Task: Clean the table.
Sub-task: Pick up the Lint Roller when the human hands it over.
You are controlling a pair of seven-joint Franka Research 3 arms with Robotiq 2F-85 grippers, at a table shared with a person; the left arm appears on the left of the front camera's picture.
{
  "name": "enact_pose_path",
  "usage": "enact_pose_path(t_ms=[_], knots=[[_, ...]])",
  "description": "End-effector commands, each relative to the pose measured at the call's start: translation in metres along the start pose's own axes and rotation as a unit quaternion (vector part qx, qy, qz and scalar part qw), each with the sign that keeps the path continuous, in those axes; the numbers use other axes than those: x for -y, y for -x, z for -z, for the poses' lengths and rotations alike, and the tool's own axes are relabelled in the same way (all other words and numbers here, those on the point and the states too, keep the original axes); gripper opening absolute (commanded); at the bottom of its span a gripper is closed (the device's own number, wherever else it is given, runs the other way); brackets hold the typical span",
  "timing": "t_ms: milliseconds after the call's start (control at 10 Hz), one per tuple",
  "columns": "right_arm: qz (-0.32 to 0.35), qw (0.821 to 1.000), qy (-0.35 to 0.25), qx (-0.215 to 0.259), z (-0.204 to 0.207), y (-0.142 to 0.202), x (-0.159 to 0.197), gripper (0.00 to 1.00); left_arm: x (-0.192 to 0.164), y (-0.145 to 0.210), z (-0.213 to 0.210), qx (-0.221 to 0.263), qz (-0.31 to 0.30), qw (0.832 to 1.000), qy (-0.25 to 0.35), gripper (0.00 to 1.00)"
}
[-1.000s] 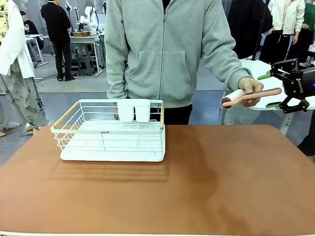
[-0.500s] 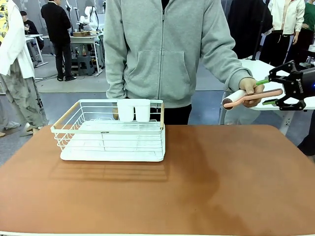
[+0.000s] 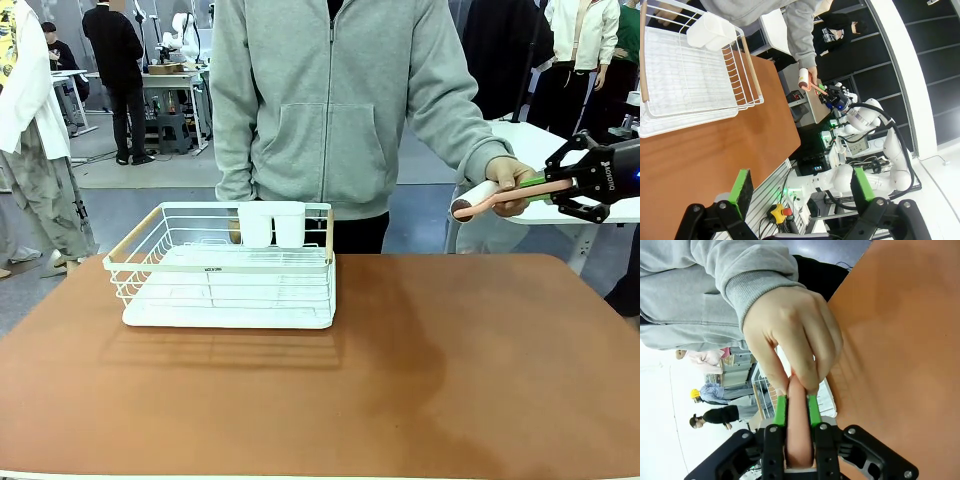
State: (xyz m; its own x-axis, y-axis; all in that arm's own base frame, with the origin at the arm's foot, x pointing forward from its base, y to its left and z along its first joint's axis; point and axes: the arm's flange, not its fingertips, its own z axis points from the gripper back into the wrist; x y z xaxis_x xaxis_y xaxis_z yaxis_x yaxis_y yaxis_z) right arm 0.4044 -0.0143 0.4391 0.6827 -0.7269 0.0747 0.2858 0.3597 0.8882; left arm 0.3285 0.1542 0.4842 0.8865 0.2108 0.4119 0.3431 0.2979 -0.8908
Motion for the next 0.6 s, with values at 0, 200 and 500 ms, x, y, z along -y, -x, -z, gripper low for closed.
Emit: enact_pose_path(t_ms=[0,200,500], knots=[[-0.008,1.000,-0.007,0.006,0.0084,0.0014,0.0011,0.00,0.0027,0.0006,-0.0011,0.006,0.007,1.000,0.013,1.00],[-0.005,1.000,-0.009,0.010,0.0077,0.0007,0.0013,0.00,0.0027,0.0006,-0.0011,0.006,0.007,1.000,0.013,1.00],[0.001,1.000,0.001,-0.001,0.0010,-0.0003,0.0013,0.03,0.0027,0.0006,-0.0011,0.006,0.007,1.000,0.013,1.00]])
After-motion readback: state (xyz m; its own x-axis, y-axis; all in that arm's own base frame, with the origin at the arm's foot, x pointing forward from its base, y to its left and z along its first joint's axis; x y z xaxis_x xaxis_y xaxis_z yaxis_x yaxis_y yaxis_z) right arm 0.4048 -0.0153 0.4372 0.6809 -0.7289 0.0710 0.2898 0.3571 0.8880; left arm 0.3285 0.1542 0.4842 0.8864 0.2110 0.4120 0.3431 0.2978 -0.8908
